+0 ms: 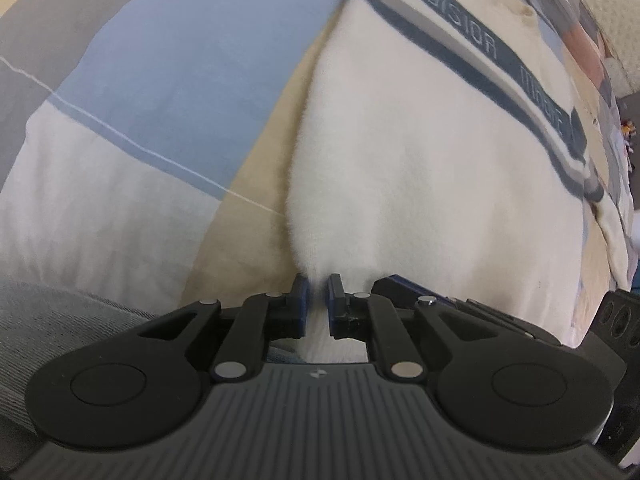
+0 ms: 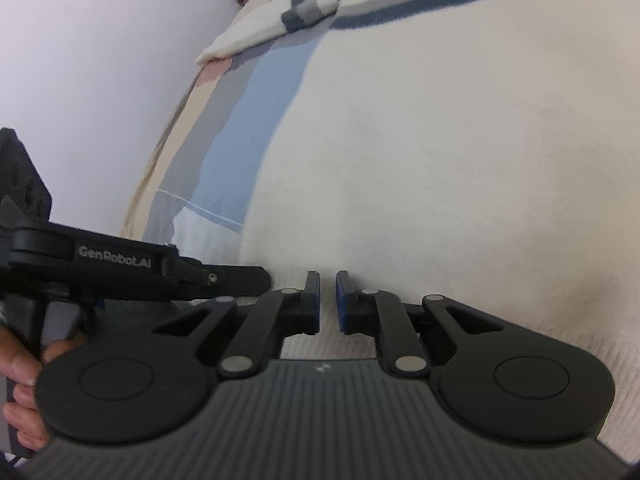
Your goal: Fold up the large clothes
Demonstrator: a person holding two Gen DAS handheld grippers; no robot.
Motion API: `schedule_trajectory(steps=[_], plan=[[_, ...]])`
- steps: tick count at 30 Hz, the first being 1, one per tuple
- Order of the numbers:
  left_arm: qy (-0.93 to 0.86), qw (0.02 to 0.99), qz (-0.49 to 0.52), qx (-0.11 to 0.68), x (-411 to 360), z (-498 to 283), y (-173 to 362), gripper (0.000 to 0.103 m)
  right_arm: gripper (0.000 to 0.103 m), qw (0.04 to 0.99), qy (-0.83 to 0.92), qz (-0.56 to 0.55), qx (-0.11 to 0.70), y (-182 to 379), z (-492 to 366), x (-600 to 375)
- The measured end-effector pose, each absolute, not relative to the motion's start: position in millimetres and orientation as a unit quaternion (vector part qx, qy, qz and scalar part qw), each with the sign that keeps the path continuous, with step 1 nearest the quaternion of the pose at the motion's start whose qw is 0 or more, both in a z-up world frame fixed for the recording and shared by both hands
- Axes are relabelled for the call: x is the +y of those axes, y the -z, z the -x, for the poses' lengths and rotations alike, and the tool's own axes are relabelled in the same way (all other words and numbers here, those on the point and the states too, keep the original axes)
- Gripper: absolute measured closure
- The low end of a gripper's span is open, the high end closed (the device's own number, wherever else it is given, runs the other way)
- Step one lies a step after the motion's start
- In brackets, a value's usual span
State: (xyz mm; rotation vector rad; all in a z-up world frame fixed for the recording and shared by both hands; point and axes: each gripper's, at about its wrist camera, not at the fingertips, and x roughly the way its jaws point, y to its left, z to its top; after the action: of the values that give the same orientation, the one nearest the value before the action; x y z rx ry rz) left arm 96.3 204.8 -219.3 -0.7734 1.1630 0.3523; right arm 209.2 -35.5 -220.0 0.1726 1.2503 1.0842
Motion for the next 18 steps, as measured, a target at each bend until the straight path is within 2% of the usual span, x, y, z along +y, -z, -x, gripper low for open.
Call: schedule_trajectory(steps=[2,3,4,11,17,18], plan=[[-0.157,0.755,0.351,0.532,206,-97,214,0.075,0.090,0.677,-0.481,-0.081,0.552,217,-210,-42],[-0.156,0.759,0.345,0.530,206,-97,210,0.056,0.090,0.680,-0.479,-0.083,0.549,215,-210,-45],[-0.155,0.766,0.337,0.524,203,-99,205,0.049,0.090,0.684,-0.477,-0.087,0.546,213,-211,-48],[-0.144,0.826,0.272,0.472,190,-111,174,0.047,0.090,0.766,-0.425,-0.063,0.478,189,-212,-67],[-0.139,0.881,0.210,0.401,177,-136,148,0.047,0.090,0.818,-0.368,-0.088,0.434,173,-231,-99],[-0.136,0.889,0.199,0.389,175,-139,142,0.043,0.090,0.827,-0.357,-0.087,0.425,171,-235,-103]])
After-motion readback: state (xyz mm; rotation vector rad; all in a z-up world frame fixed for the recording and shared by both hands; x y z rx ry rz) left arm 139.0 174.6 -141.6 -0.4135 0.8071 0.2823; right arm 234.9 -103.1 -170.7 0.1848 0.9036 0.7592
